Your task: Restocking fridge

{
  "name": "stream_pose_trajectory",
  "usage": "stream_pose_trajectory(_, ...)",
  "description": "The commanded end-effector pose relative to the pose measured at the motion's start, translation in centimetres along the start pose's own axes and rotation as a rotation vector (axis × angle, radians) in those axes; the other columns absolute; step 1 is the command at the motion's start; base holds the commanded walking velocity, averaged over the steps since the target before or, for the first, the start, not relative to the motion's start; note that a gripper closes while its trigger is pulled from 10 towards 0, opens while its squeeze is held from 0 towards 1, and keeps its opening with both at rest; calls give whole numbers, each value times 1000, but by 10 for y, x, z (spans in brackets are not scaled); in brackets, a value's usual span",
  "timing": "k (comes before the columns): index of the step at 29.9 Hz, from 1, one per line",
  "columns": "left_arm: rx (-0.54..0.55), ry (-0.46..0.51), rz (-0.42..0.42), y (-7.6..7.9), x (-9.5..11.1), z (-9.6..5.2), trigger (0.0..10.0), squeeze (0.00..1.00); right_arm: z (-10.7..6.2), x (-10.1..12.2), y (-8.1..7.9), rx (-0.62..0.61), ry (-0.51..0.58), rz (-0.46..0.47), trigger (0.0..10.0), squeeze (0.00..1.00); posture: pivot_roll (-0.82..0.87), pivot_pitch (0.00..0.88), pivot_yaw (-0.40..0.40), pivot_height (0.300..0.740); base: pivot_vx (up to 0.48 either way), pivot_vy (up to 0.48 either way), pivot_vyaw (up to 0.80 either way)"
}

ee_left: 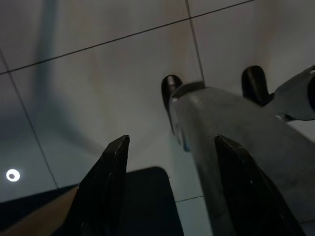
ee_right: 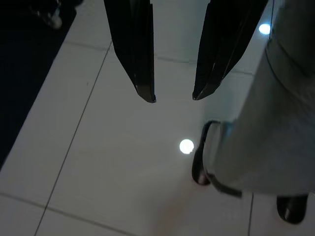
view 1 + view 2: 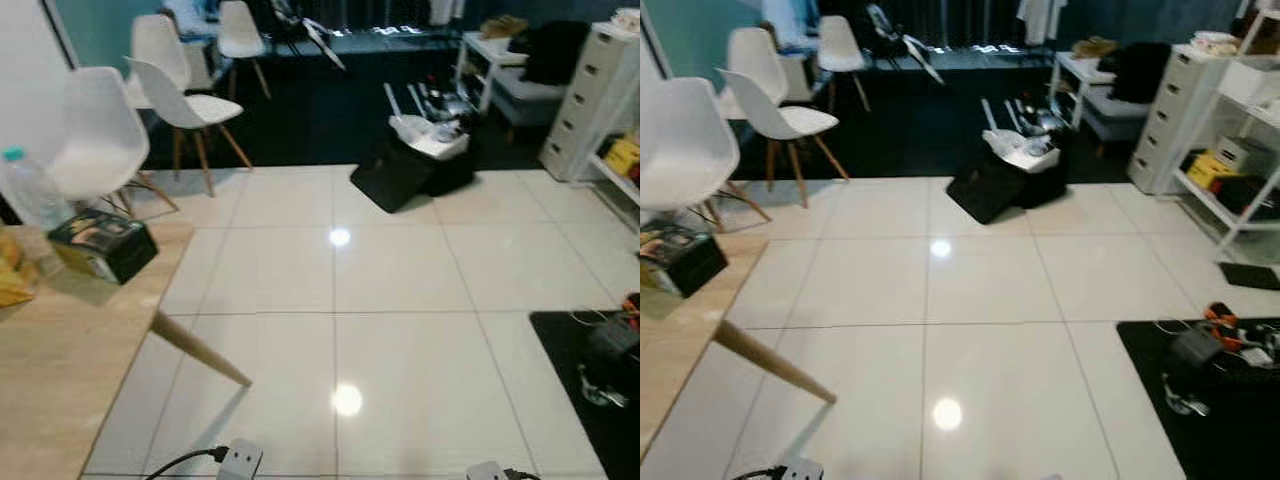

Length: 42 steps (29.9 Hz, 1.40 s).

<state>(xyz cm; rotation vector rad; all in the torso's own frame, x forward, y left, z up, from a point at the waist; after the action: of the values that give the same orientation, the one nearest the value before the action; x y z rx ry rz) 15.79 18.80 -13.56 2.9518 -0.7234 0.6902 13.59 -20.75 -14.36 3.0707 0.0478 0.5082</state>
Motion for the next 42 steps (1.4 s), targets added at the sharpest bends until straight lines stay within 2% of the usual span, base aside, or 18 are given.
stream_pose_trajectory(1,-3,-13,-8,1,-5,-1,10000,0,0,5,-4,14,9,-14,10000,0,43,0,-11,740,0,0,800)
stream_pose_trajectory(42,-4,-15,-17,3,-5,0,10000,0,0,1,0,-11,1,-35,10000,0,43,0,-11,740,0,0,771)
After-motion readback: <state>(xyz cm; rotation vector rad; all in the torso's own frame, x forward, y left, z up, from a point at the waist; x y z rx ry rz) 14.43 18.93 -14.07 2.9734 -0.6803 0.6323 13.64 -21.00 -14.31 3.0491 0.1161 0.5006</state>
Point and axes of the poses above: a point about 5 cm out from each wrist's last joint towards the gripper, its own z axis pointing out of the wrist towards the gripper, its own x axis along the axis of the wrist's last joint, y = z × x, the point moved 4 cm from there along z, pointing out of the wrist towards the gripper, and after that the axes turned 14 degrees about z, right-handed, at the moved point
